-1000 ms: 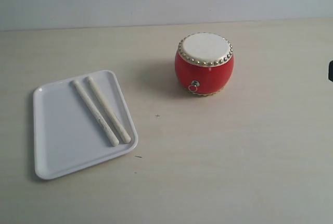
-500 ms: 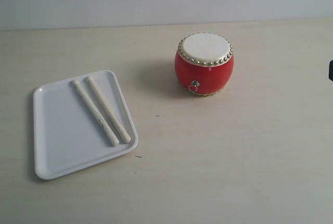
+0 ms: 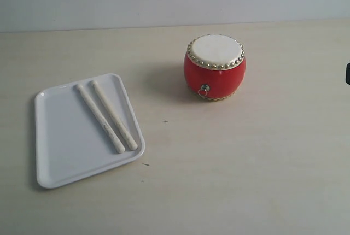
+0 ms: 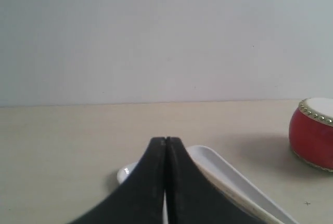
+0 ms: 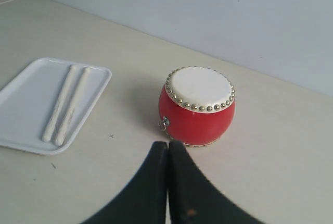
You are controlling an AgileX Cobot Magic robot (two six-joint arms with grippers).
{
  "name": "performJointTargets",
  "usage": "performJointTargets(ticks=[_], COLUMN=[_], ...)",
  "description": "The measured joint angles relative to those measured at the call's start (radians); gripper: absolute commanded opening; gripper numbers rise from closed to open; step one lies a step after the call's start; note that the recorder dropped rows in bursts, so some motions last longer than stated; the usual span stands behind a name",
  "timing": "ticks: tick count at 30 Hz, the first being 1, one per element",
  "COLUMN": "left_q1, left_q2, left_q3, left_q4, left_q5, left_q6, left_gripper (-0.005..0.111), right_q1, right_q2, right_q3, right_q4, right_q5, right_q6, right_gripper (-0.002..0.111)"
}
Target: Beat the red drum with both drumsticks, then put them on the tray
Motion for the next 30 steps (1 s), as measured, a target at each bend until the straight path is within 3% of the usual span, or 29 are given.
performJointTargets(ticks=[4,5,9,11,13,19,30], left_q1=[0.0,0.0,0.0,0.002,0.002,0.002,0.002], left_q2=[0.0,0.0,0.0,0.0,0.0,0.0,0.0], left_q3=[0.0,0.0,0.0,0.0,0.0,0.0,0.0], left_q4=[0.076,0.184,0.917,1.175,1.212,1.109,1.097], left_q5=[-0.006,-0.01,-0.008,0.009,0.016,0.009,0.011], left_q6=[-0.081,-0.162,-0.876,-1.139,-1.16,-1.068,-1.064], left_gripper=[0.0,0.0,0.0,0.0,0.0,0.0,0.0], right_q1=[0.0,0.0,0.0,0.0,0.0,0.0,0.0], right_q2=[0.0,0.0,0.0,0.0,0.0,0.0,0.0], right_q3=[0.0,0.0,0.0,0.0,0.0,0.0,0.0], right_q4=[0.0,0.0,0.0,0.0,0.0,0.0,0.0], right_q5=[0.0,0.0,0.0,0.0,0.0,0.0,0.0], right_q6=[0.0,0.0,0.0,0.0,0.0,0.0,0.0], right_gripper=[0.0,0.0,0.0,0.0,0.0,0.0,0.0])
